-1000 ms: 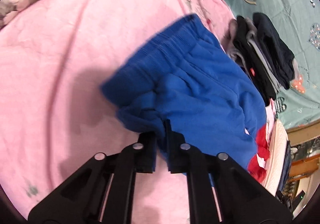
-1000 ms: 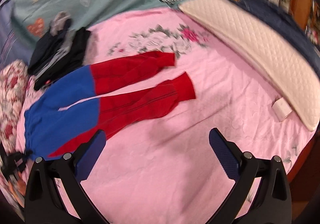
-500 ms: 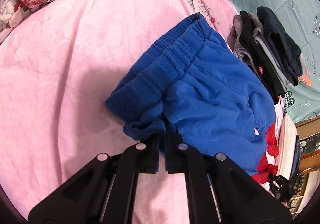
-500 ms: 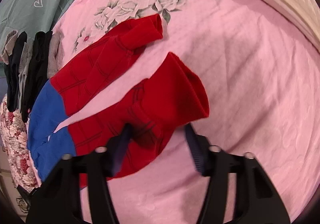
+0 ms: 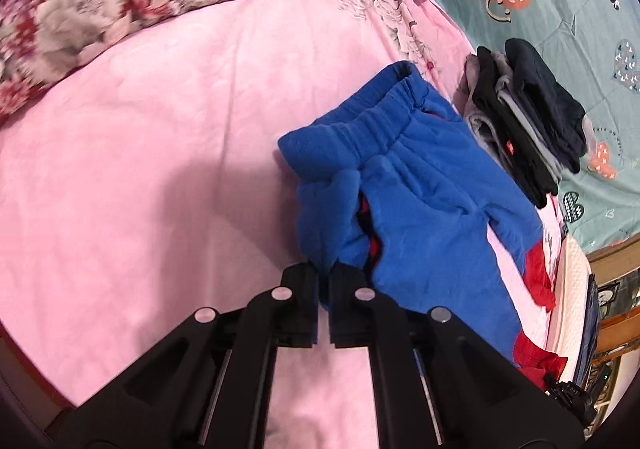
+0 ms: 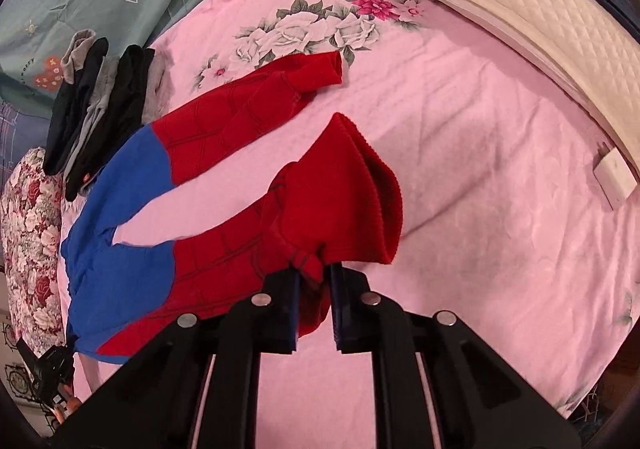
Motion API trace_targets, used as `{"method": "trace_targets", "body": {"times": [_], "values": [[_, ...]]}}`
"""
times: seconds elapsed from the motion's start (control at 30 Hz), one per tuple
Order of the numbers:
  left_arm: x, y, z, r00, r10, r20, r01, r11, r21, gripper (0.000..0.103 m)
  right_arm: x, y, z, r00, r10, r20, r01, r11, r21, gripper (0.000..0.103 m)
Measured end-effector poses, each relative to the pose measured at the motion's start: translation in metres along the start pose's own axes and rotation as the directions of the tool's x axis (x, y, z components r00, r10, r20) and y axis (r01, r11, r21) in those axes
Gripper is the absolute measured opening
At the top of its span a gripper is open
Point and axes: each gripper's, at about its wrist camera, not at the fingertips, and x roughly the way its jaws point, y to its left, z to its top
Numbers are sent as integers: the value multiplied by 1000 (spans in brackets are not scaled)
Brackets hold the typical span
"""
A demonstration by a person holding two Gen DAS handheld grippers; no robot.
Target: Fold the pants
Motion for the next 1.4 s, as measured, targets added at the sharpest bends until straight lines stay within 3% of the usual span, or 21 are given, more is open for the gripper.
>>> {"method": "trace_targets", "body": {"times": [0.17,0.23,0.3,0.37,0.5,0.53,0.6,0.63,0.77,0.83,0.9,1.0,1.1,1.13,1.17,1.27,1.4], "values": [[10,6,-11,998,39,-43,-37,999,39,4,14,-15,-31,999,-30,-34,31,999,22,13],[9,2,-13,998,56,-26,-55,996,66,8,27,-21,-35,998,-45,-44,46,998,32,18],[0,-4,-14,998,68,-6,-67,993,98,24,36,-20,-36,997,-68,-40,69,997,28,32],[-19,-8,-12,996,74,52,-80,989,121,32,32,-12,-33,991,-127,-33,127,992,-11,43],[-65,-25,7,981,43,188,-75,984,165,61,-7,-4,-16,985,-164,55,167,985,-49,43],[-68,-35,17,981,24,191,-61,980,192,62,-24,-1,-8,981,-166,104,172,984,-46,46],[-61,-53,32,988,-9,154,-26,975,222,62,-41,7,12,977,-141,162,151,987,-51,68],[-53,-64,40,992,-39,122,8,970,244,63,-44,13,24,978,-118,172,130,990,-61,69],[9,-104,64,998,-66,-15,67,947,314,64,-13,32,87,993,-55,105,64,994,-84,69],[39,-111,68,999,-25,-46,38,945,324,62,17,34,113,995,-92,41,95,993,-64,67],[68,-112,72,997,27,-66,-4,945,326,61,48,30,131,992,-124,-16,123,992,-24,59],[89,-104,76,995,26,-101,6,955,297,61,74,18,140,996,-35,-85,41,997,69,54],[91,-104,83,996,11,-86,15,955,295,62,84,21,148,998,-4,-67,9,997,77,52],[93,-104,84,997,13,-82,12,954,298,62,88,22,152,998,-8,-61,13,997,78,43],[95,-105,85,997,17,-79,8,953,304,62,95,23,156,998,-11,-57,15,997,76,19],[93,-108,81,997,36,-65,-13,944,328,61,102,32,162,998,-59,-28,59,998,20,16],[91,-107,77,997,50,-57,-28,939,344,61,52,35,158,985,-123,118,127,992,-27,15]]}}
